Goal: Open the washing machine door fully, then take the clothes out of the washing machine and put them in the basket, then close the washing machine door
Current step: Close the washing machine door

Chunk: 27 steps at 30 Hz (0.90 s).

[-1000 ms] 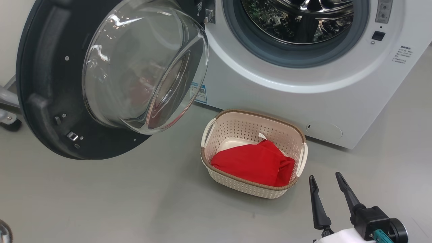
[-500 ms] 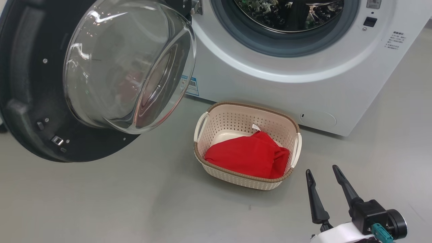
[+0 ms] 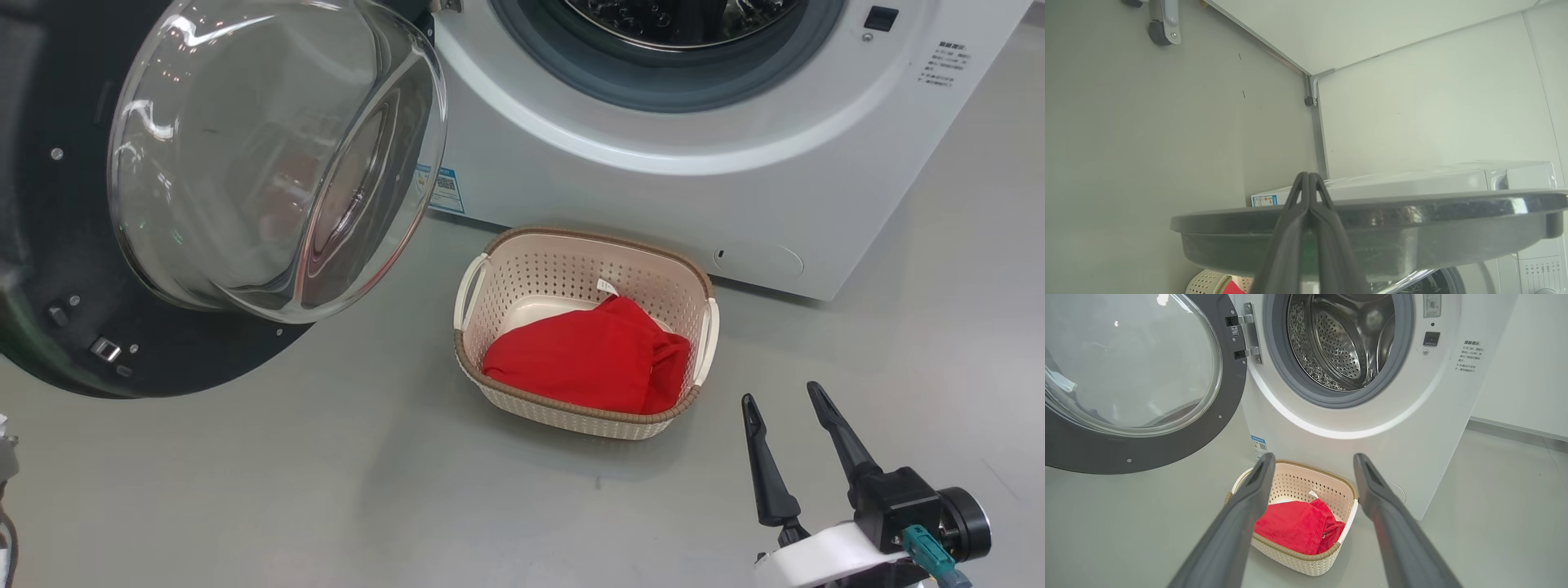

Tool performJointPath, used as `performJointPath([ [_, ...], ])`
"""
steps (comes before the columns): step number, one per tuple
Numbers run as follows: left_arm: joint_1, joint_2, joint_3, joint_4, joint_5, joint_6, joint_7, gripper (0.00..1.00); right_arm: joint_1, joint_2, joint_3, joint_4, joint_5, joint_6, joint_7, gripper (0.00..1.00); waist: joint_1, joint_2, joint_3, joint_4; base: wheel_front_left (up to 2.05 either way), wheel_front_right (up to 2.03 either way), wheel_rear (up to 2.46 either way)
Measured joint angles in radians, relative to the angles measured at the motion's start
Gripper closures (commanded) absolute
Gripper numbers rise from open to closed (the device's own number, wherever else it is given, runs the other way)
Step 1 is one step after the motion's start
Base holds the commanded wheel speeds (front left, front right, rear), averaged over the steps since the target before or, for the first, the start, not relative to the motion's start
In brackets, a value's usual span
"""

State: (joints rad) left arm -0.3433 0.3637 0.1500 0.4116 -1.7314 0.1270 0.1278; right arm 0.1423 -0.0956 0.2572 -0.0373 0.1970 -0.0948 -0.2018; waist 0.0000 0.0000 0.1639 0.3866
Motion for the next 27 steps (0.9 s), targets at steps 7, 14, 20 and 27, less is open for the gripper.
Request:
performJointPath([
  [7, -0.043, 0.011, -0.02, 0.045, -0.001, 0.0, 0.053, 1.0, -0.001, -0.002, -0.006, -0.007, -0.006, 0.0, 0.005, 0.0, 0.0, 0.0, 0.015, -0.004, 0.0, 0.0, 0.0],
  [14, -0.052, 0.027, -0.039, 0.065, -0.007, -0.001, 0.125, 1.0, -0.002, -0.005, -0.008, -0.011, -0.006, 0.0, 0.012, 0.0, 0.0, 0.0, 0.017, 0.002, 0.0, 0.0, 0.0],
  [20, -0.051, 0.036, -0.065, 0.077, -0.045, -0.019, 0.214, 1.0, -0.002, -0.009, -0.009, -0.011, -0.006, 0.0, 0.012, 0.0, 0.0, 0.0, 0.015, 0.009, 0.0, 0.0, 0.0],
  [27, -0.042, 0.03, -0.13, 0.076, -0.053, -0.059, 0.33, 1.0, -0.002, -0.009, -0.007, -0.011, -0.006, 0.0, 0.021, 0.0, 0.0, 0.0, 0.011, 0.019, 0.0, 0.0, 0.0],
])
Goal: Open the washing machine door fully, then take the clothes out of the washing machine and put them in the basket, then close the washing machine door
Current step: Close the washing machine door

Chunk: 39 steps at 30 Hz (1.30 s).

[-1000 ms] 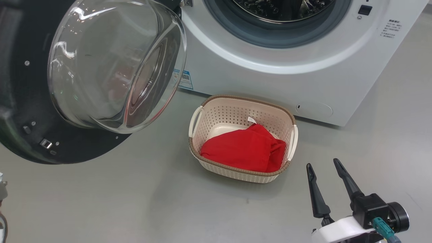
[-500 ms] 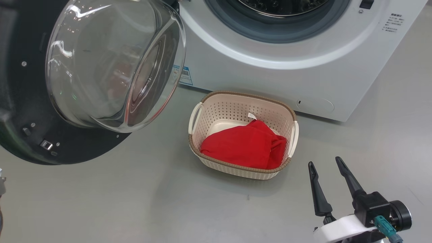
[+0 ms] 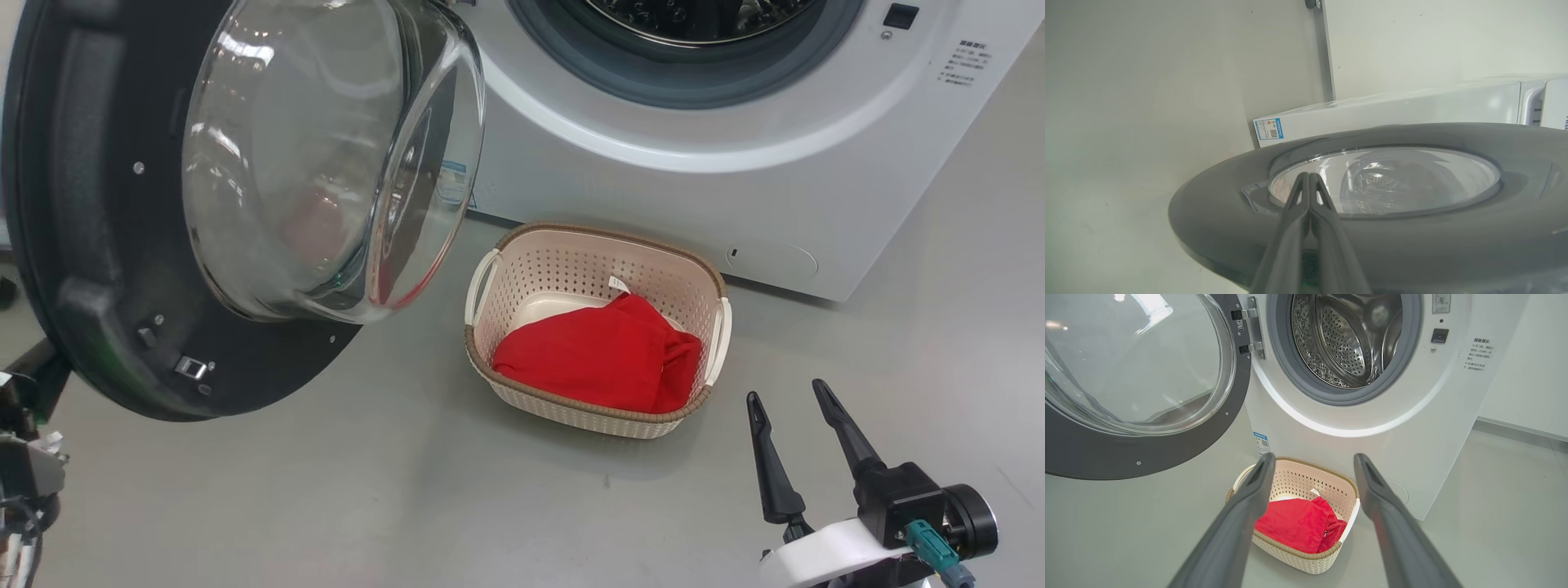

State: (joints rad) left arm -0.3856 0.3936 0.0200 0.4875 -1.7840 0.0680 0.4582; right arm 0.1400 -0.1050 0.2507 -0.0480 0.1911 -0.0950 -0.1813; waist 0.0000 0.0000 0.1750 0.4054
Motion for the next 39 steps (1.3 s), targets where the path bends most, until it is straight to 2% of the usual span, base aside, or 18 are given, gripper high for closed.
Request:
performJointPath([
  [16, 0.063, -0.055, -0.039, -0.074, -0.12, -0.124, 0.224, 1.0, 0.0, -0.002, 0.009, -0.008, 0.0, 0.0, 0.001, 0.0, 0.0, 0.0, -0.006, -0.004, 0.0, 0.0, 0.0],
  [23, 0.074, -0.093, -0.084, -0.116, -0.125, -0.144, 0.282, 1.0, -0.005, -0.001, 0.019, -0.012, -0.004, 0.0, 0.01, 0.0, 0.0, 0.0, 0.003, -0.015, 0.0, 0.0, 0.0],
  [39, 0.105, -0.102, -0.123, -0.226, -0.126, -0.166, 0.36, 1.0, -0.035, 0.016, 0.033, -0.012, -0.007, 0.001, 0.007, 0.0, 0.0, 0.0, 0.023, -0.127, 0.0, 0.0, 0.0],
])
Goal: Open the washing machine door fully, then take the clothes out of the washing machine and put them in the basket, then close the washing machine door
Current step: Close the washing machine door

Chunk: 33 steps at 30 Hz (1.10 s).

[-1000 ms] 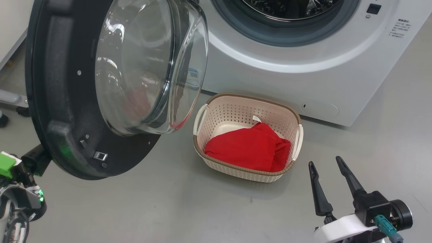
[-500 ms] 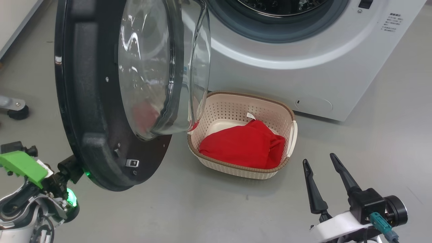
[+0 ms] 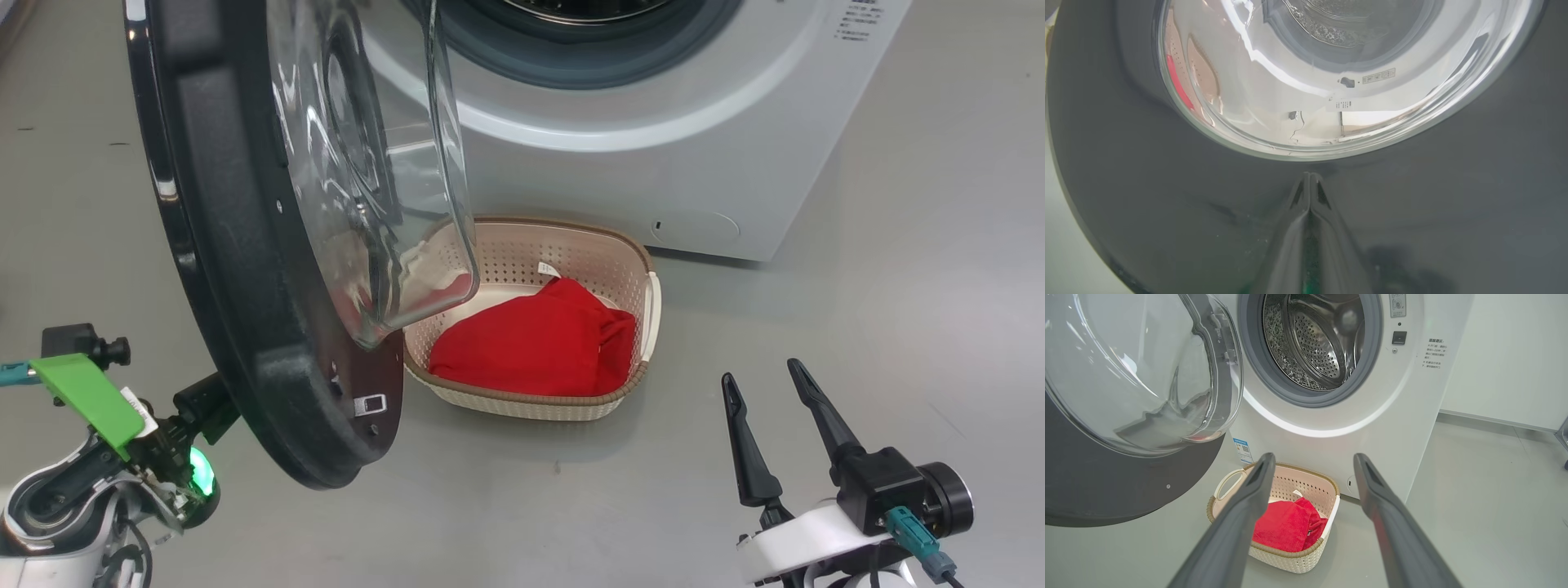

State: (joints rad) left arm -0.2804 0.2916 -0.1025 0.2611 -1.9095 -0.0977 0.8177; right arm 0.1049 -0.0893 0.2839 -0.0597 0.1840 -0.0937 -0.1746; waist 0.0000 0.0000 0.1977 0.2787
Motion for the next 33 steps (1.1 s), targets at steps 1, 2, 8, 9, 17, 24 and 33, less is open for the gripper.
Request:
performJointPath([
  [1, 0.0, -0.001, -0.001, -0.009, 0.0, 0.0, 0.001, 1.0, -0.003, 0.003, 0.001, 0.0, 0.0, 0.0, -0.006, 0.0, 0.0, 0.0, 0.002, -0.01, 0.0, 0.0, 0.0],
  [2, 0.0, -0.003, -0.001, -0.016, 0.0, 0.0, 0.005, 1.0, -0.007, 0.005, 0.002, 0.0, 0.001, 0.0, -0.008, 0.0, 0.0, 0.0, 0.004, -0.019, 0.0, 0.0, 0.0],
  [8, -0.001, -0.005, -0.011, -0.056, 0.0, -0.004, 0.023, 1.0, -0.023, 0.015, 0.012, 0.002, 0.009, -0.001, -0.021, 0.0, 0.0, 0.0, 0.019, -0.083, 0.0, 0.0, 0.0],
  [9, -0.001, -0.005, -0.012, -0.063, 0.0, -0.004, 0.026, 1.0, -0.024, 0.016, 0.013, 0.002, 0.01, -0.001, -0.022, 0.0, 0.0, 0.0, 0.022, -0.095, 0.0, 0.0, 0.0],
  [17, -0.012, -0.004, -0.021, -0.098, 0.0, 0.005, 0.031, 1.0, -0.042, 0.026, 0.015, 0.012, 0.028, -0.002, -0.042, 0.0, 0.0, 0.0, 0.044, -0.192, 0.0, 0.0, 0.0],
  [24, -0.042, -0.003, -0.015, -0.12, 0.0, 0.024, 0.025, 1.0, -0.069, 0.029, 0.026, 0.024, 0.049, -0.004, -0.052, 0.0, 0.0, 0.0, 0.069, -0.279, 0.0, 0.0, 0.0],
  [33, -0.104, -0.007, 0.025, -0.14, 0.0, 0.061, -0.02, 1.0, -0.091, 0.034, 0.047, 0.034, 0.069, -0.006, -0.065, 0.0, 0.0, 0.0, 0.109, -0.397, 0.0, 0.0, 0.0],
])
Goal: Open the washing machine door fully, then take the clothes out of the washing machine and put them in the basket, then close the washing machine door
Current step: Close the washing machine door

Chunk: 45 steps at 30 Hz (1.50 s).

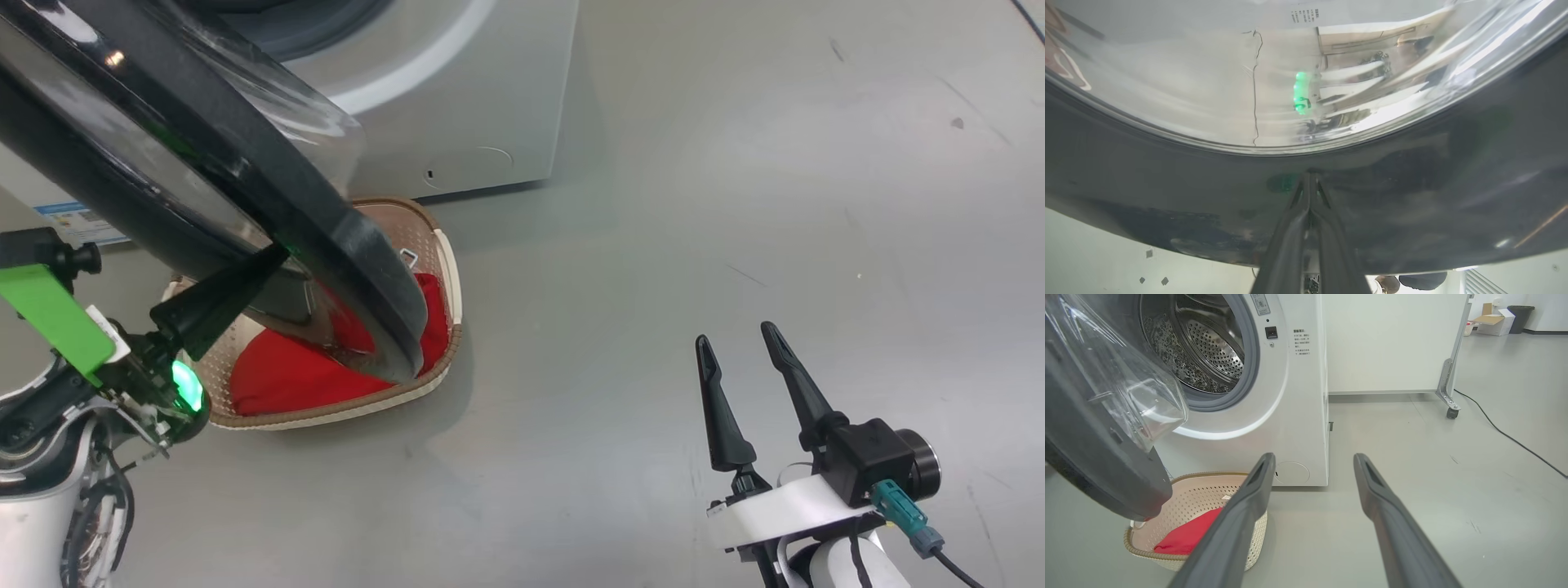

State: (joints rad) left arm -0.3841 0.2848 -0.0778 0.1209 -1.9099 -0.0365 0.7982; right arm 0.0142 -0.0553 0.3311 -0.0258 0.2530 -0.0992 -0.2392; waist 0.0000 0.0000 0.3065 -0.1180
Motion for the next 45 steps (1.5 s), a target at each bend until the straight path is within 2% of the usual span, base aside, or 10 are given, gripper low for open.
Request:
performJointPath([
  [11, -0.1, -0.001, 0.017, -0.014, 0.0, 0.032, -0.043, 1.0, -0.041, 0.006, 0.02, 0.0, 0.012, 0.0, -0.006, 0.0, 0.0, 0.0, 0.064, -0.104, 0.0, 0.0, 0.0],
  [22, -0.217, -0.008, 0.038, -0.023, 0.011, 0.067, -0.092, 1.0, -0.069, 0.008, 0.029, -0.005, 0.054, -0.001, -0.01, 0.0, 0.0001, 0.0, 0.143, -0.174, 0.0, 0.0, 0.0],
  [33, -0.34, -0.007, 0.051, -0.007, 0.048, 0.068, -0.141, 1.0, -0.117, 0.009, 0.045, -0.038, 0.083, -0.009, -0.012, 0.0, 0.0001, 0.0, 0.212, -0.219, 0.0, 0.0, 0.0],
  [45, -0.446, -0.016, 0.054, 0.071, 0.09, 0.059, -0.194, 1.0, -0.146, 0.01, 0.061, -0.043, 0.106, -0.017, -0.013, 0.0, 0.0, 0.0, 0.253, -0.259, 0.0, 0.0, 0.0],
])
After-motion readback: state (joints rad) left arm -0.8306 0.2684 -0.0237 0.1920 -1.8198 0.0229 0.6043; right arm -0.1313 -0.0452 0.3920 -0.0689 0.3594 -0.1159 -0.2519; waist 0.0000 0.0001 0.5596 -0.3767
